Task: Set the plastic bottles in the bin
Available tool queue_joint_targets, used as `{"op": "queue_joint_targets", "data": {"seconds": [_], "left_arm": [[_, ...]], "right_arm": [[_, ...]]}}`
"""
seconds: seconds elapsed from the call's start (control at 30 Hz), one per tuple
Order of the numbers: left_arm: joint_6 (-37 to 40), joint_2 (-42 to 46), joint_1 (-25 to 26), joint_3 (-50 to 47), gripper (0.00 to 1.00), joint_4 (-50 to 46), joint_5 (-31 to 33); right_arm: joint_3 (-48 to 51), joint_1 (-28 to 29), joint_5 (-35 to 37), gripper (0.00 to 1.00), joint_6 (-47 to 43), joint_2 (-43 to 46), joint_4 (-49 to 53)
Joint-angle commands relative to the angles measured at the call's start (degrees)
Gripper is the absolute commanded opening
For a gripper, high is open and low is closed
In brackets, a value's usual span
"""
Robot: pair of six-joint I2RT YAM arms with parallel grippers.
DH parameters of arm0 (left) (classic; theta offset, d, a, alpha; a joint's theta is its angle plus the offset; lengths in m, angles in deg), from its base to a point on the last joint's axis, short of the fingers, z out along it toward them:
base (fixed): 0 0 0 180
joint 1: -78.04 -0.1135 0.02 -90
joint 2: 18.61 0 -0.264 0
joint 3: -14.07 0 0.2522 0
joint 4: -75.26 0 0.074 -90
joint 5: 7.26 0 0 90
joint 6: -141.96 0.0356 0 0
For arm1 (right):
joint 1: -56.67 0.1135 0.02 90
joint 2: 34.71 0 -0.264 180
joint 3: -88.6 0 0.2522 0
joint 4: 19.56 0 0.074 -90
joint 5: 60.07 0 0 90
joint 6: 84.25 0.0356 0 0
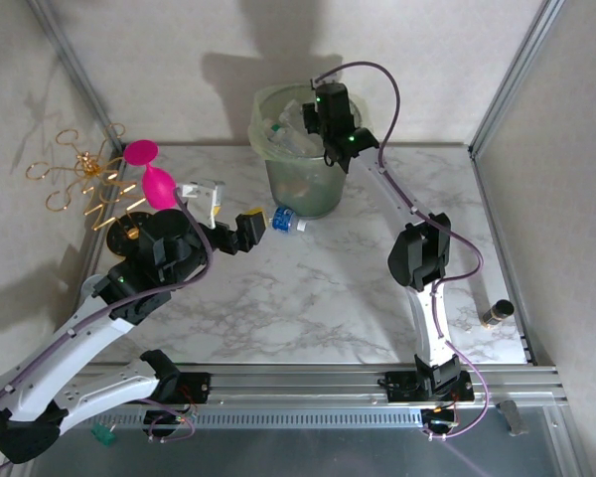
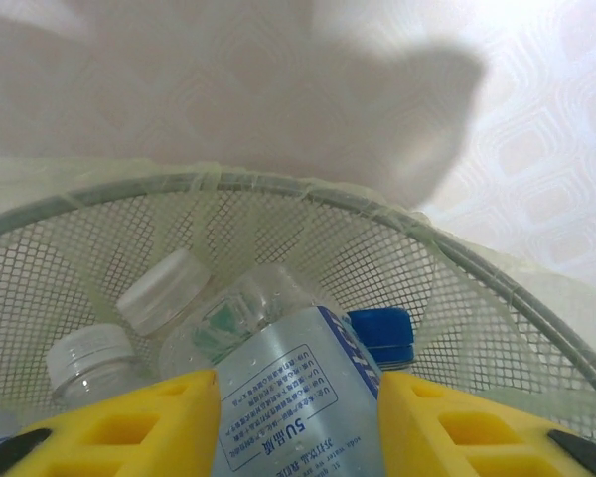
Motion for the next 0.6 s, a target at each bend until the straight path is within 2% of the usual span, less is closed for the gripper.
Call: {"op": "queue_joint_targets", "data": {"seconds": [0.0, 0.13, 0.3, 0.4, 0.57], "left_arm": [[-0.9, 0.5, 0.0, 0.5, 0.97, 0.4, 1.4], [-2.4, -0.8, 0.0, 0.5, 0.99, 0.6, 2.8], [-8.5, -3.2, -0.8, 0.8, 1.00, 0.8, 6.4], [-17.1, -5.8, -1.4, 1.9, 1.00, -0.6, 8.8], [-36.4, -14.5, -3.1, 6.4, 1.00, -7.6, 8.8]], "right_arm": [[1.5, 0.1, -1.3, 0.46, 1.5, 2.9, 1.3], [-0.1, 0.6, -1.6, 0.48, 0.3, 6.6, 0.9], [0.2, 1.2, -3.6, 0.58, 0.2, 13.1, 0.5], [3.8, 1.2, -4.4, 0.62, 1.9, 17.9, -0.5], [19.6, 1.2, -1.7, 0.72, 10.1, 30.0, -5.8]]}}
